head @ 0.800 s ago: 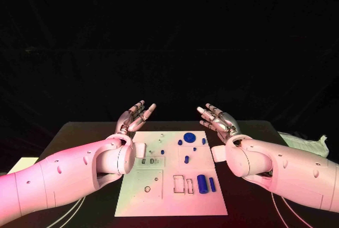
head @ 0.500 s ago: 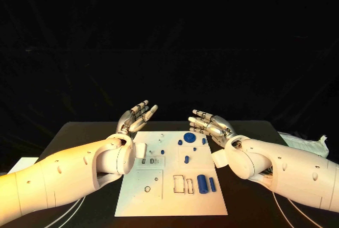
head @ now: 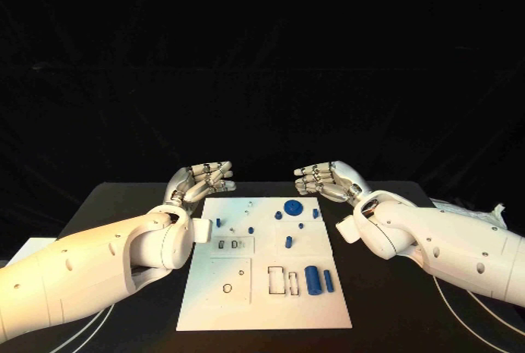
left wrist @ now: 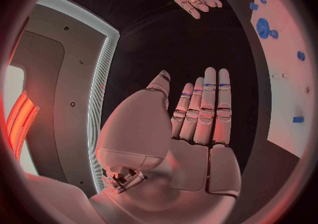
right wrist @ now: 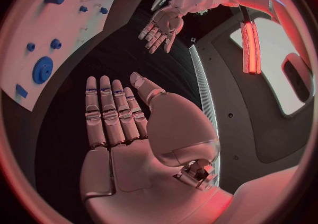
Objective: Assemble the parts on the task board
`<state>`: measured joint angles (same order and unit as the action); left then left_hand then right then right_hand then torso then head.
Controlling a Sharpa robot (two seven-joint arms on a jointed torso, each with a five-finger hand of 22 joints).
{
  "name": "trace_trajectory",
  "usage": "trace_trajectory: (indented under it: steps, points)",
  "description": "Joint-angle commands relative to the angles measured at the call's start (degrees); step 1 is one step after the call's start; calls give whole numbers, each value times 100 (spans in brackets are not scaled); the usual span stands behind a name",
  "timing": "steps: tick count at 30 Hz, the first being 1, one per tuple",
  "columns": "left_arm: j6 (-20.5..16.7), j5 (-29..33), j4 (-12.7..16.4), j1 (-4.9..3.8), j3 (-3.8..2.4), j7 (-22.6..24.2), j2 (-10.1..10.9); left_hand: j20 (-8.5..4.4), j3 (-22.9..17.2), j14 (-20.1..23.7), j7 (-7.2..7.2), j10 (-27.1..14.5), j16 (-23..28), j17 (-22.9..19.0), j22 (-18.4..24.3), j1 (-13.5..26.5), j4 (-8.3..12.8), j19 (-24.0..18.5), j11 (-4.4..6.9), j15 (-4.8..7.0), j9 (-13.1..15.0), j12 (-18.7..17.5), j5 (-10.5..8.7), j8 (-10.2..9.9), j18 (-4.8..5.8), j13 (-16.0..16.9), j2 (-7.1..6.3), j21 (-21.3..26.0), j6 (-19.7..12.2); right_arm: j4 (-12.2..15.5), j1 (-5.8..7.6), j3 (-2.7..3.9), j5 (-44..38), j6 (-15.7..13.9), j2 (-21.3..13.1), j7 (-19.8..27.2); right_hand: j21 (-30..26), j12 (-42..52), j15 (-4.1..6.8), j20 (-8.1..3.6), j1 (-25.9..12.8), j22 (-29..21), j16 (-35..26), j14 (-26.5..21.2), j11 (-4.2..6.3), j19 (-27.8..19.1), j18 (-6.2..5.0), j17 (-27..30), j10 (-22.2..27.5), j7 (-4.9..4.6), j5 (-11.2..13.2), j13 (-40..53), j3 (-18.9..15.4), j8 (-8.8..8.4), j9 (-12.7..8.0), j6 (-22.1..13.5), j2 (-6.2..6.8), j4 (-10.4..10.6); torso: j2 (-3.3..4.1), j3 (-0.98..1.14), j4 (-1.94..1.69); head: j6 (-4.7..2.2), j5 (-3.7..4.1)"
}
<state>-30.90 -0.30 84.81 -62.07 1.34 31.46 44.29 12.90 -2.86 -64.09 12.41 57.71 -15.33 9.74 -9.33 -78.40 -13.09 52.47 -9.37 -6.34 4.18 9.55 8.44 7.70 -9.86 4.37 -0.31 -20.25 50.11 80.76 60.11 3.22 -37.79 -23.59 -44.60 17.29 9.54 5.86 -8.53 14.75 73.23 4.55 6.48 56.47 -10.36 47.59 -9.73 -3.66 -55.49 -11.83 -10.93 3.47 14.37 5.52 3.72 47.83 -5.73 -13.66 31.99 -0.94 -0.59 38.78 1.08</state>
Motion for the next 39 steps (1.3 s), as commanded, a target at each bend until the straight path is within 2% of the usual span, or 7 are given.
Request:
trace_trajectory:
  steps: [1, 6, 14, 18, 28, 33, 39]
  points:
    - [376, 42, 260, -13, -6, -93, 111, -46, 69, -134, -17, 156, -3, 78, 5, -5, -13, 113, 36, 42, -11, -21, -13, -30, -72, 0, 60, -25, 119, -92, 73, 15, -1693, 33, 59, -350, 261, -126, 272, -242, 1, 26, 65, 1059, 212, 803, -93, -57, -923, 40, -260, 17, 434, 29, 19, 850, 437, -249, 129, -43, -13, -43, 19]
    - [515, 241, 634, -27, -15, -201, 286, -55, 107, -147, -16, 191, 53, 123, 25, -3, 0, 134, 33, 42, -19, -83, -14, -48, -67, -18, 58, -6, 187, -235, 208, 39, -2878, 167, 183, -583, 554, -173, 442, -453, 13, 136, 166, 1527, 319, 1281, -87, -174, -1191, 114, -183, 31, 415, 6, 30, 1024, 512, -227, 263, -68, -31, -84, 35]
    - [641, 318, 1069, -99, -50, -278, 469, -22, 198, -104, 68, 112, 222, 208, 89, 9, 38, 115, -37, -11, -44, -287, -24, -182, -55, -55, 65, 75, 156, -445, 495, 52, -4975, 597, 448, -1190, 1662, -227, 905, -1017, 166, 695, 981, 2989, 575, 2415, -69, -801, -1587, 304, -50, 24, 157, -30, 37, 1342, 586, -150, 498, -114, -103, -196, 127]
    - [647, 325, 1165, -178, -64, -283, 513, -17, 209, -94, 72, 107, 243, 216, 97, 10, 43, 108, -42, -17, -43, -305, -28, -195, -55, -56, 67, 85, 155, -498, 611, 53, -5660, 896, 553, -1561, 1900, -243, 934, -1061, 66, 827, 1365, 3022, 597, 2500, -60, -1110, -1491, 336, 48, 13, 143, -101, 27, 1367, 632, -55, 616, -139, -149, -229, 170]
    - [648, 329, 1310, -264, -71, -307, 595, -9, 224, -77, 78, 106, 278, 228, 110, 8, 53, 97, -49, -26, -42, -330, -29, -211, -54, -55, 74, 103, 160, -742, 795, 54, -6434, 1450, 829, -2001, 2700, -234, 916, -1097, -74, 1300, 3334, 2999, 604, 2612, -58, -2572, -1250, 411, 133, 15, 401, -182, 25, 1337, 826, 188, 775, -134, -173, -273, 203]
    - [658, 329, 1378, -283, -72, -325, 615, -6, 228, -73, 81, 104, 288, 233, 115, 5, 57, 94, -51, -28, -42, -339, -29, -217, -55, -55, 76, 108, 160, -844, 847, 53, -6629, 1698, 931, -2088, 3135, -231, 912, -1073, -95, 1573, 4752, 2994, 594, 2593, -61, -4013, -1144, 426, 215, 18, 520, -180, 29, 1281, 968, 331, 832, -130, -224, -259, 243]
    - [665, 329, 1425, -290, -72, -334, 651, -5, 231, -70, 83, 102, 296, 236, 117, 4, 59, 92, -53, -30, -42, -345, -29, -221, -55, -55, 78, 112, 160, -948, 863, 51, -6766, 1882, 1014, -2115, 3551, -232, 895, -1048, -59, 1893, 5461, 2985, 586, 2526, -52, -4746, -1110, 439, 231, 19, 641, -179, 34, 1267, 1041, 457, 883, -118, -263, -263, 249]
